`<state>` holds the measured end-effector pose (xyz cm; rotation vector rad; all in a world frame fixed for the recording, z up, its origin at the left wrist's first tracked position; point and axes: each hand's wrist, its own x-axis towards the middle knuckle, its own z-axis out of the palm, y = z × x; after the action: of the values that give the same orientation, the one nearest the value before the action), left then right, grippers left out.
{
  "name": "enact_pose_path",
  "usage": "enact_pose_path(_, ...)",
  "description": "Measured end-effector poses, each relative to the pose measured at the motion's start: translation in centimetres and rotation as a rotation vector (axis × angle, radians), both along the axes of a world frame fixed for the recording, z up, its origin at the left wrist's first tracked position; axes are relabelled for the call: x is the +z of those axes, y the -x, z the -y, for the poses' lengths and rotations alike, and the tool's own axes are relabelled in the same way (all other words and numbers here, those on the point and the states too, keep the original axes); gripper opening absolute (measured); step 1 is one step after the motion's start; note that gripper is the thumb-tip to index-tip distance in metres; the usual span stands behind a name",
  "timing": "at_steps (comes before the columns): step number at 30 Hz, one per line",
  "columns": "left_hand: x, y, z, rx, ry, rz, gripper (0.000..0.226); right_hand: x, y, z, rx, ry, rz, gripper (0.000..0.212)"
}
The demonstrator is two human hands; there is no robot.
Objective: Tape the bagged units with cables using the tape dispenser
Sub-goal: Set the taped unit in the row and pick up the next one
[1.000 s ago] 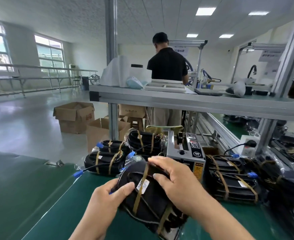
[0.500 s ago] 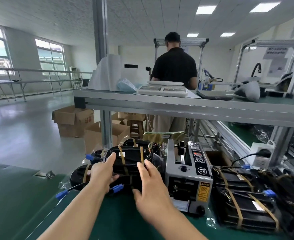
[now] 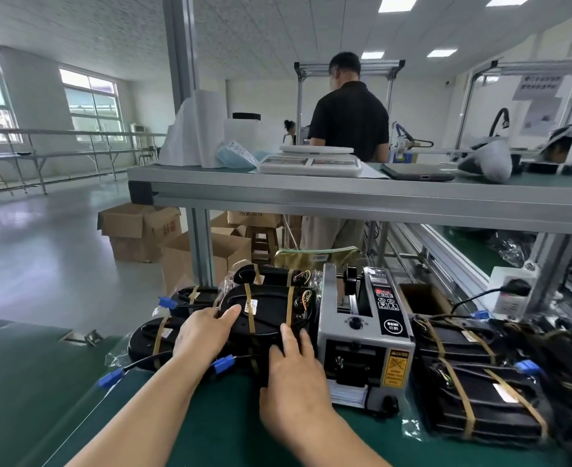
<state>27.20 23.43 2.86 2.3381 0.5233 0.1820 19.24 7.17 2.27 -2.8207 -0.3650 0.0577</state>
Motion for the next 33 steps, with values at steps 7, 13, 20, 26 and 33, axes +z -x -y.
enact_pose_path(7, 0.5, 0.8, 0.4, -0.020, 0.075, -0.007, 0.049, 0.6, 0.4, 0.3, 0.001, -0.037, -0.006, 0.066)
enact_pose_path(13, 1.6, 3.8, 1.9, 0.154, -0.005, 0.146, 0.064, 0.6, 2.1, 1.9, 0.012, -0.159, 0.089, 0.061)
enact_pose_path(20, 3.7, 11.0, 11.7, -0.151, 0.142, 0.734, 0.034, 1.9, 5.4, 8.4, -0.122, -0.362, 0.322, 0.044)
enact_pose_path(26, 4.2, 13.5, 22.4, -0.538, 0.260, 0.827, 0.019, 2.5, 7.2, 18.5, -0.397, -0.463, 0.374, 0.042)
enact_pose_path(33, 1.1, 10.3, 31.5, -0.660, 0.205, 0.214, 0.057, -0.1, 5.8, 27.5, -0.810, -0.616, 0.183, 0.059)
